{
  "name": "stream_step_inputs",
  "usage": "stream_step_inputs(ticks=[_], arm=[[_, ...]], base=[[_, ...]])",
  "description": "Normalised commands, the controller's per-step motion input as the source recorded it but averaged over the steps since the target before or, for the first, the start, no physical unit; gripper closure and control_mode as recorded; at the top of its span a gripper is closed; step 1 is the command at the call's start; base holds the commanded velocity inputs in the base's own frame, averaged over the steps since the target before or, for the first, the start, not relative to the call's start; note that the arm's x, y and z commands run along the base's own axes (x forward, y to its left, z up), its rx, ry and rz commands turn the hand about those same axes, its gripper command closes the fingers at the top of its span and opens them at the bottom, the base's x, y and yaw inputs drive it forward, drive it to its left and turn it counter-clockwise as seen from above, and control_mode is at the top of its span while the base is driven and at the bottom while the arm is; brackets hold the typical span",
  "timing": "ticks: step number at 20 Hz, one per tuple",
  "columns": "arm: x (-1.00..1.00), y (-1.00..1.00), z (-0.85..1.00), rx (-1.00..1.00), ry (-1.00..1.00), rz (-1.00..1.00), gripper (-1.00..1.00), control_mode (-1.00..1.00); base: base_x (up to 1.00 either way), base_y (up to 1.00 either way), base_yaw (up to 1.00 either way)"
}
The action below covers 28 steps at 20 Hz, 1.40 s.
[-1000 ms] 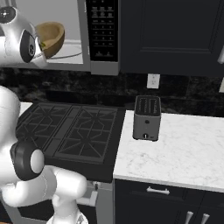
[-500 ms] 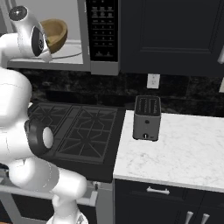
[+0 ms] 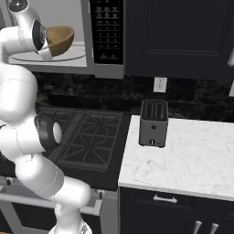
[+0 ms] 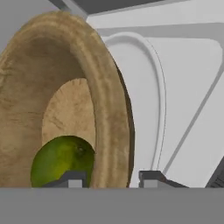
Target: Pick the lime from the sink and place it in the bowl. Then pick the bowl and place it in the microwave. Then close the microwave door and press the start button.
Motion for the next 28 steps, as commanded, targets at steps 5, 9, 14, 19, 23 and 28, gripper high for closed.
stream_step_inputs(ticks=[5,9,14,19,23,28], arm=[[-0.31,0.0,-0.08,0.0,-0.12,0.0,-1.0,-1.0],[-0.72,-0.01,-0.01,0.0,-0.24,0.0,-1.0,-1.0],[-0.96,-0.11,-0.23,0.0,-0.14,0.0,-1.0,-1.0],[-0.95,-0.16,-0.63,-0.1,-0.13,0.0,-1.0,-1.0],[-0.68,-0.09,-0.78,-0.25,-0.07,0.0,-1.0,-1.0],[-0.11,0.0,-0.94,-0.34,0.05,0.0,-1.0,-1.0]], base=[[0.0,0.0,0.0],[0.0,0.0,0.0],[0.0,0.0,0.0],[0.0,0.0,0.0],[0.0,0.0,0.0],[0.0,0.0,0.0]])
